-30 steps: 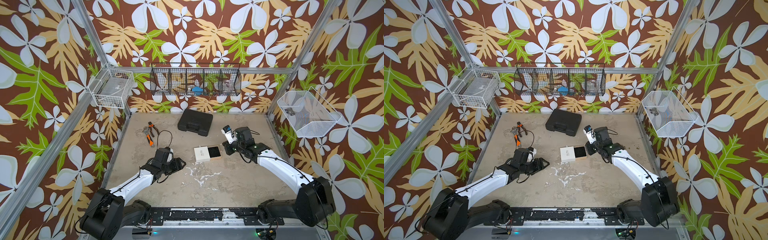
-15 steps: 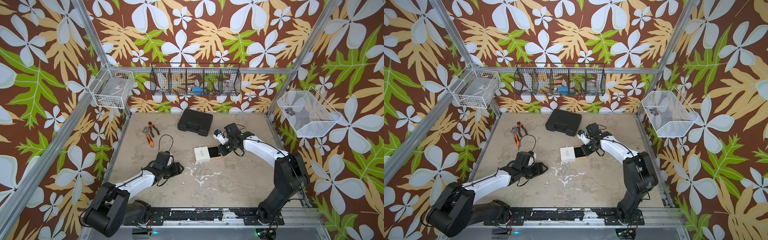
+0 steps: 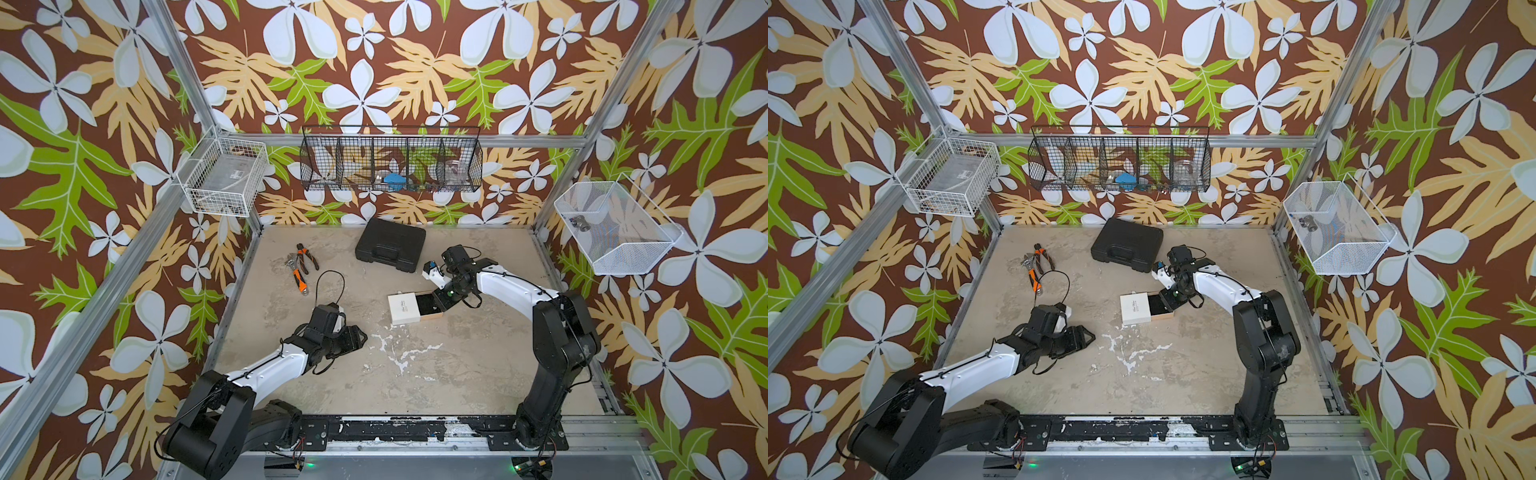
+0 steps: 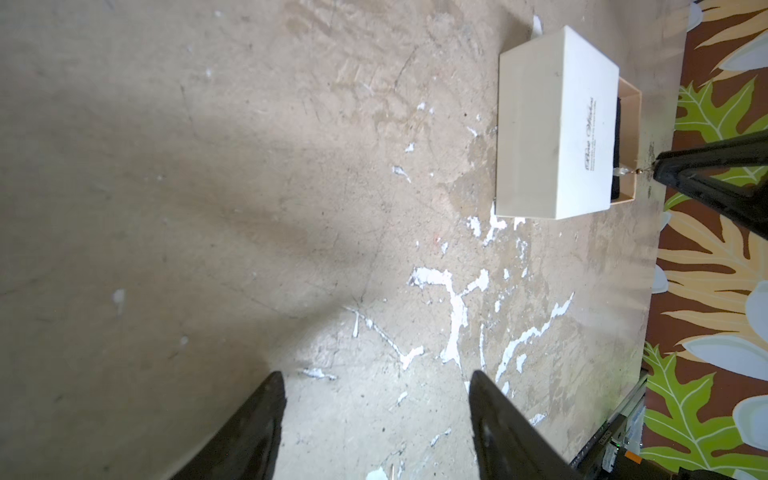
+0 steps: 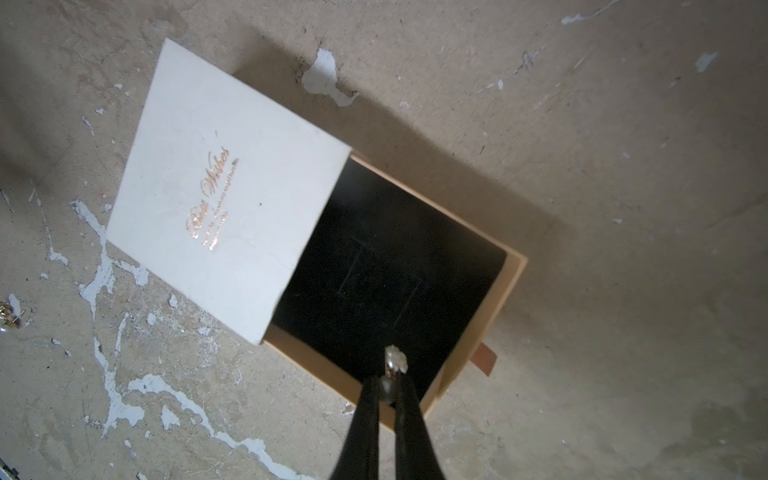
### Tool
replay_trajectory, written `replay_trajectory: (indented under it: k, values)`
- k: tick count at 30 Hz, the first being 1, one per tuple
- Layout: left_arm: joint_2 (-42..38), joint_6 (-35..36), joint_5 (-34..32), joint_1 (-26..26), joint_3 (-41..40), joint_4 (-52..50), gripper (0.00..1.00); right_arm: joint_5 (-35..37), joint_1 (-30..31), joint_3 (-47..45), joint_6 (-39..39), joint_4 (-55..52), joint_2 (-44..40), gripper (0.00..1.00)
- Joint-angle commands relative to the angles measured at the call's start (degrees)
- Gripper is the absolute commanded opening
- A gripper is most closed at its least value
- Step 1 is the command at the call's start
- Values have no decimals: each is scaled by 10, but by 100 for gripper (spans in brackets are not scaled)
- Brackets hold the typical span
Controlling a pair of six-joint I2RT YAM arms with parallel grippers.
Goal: Place the earrings into the drawer-style jewelry box
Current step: Insert the earring into the inner lining.
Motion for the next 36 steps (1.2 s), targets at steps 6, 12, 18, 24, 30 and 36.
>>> replay_trajectory:
  k: [6,12,18,24,30,36]
  values:
    - [-3,9,-8,0,5,4,71,27,4,22,-5,-23,28,2]
    - [-3,8,-9,1,6,3,71,35,9,44,-5,-30,45,2]
    - [-5,9,-10,0,6,0,71,45,17,63,-4,-37,63,2]
    - [-5,9,-10,0,7,1,71,59,18,76,-2,-41,71,2]
    - [-2,10,-9,0,8,2,71,70,20,84,-3,-50,83,2]
    - [0,11,-8,0,8,2,71,72,22,96,-7,-57,92,2]
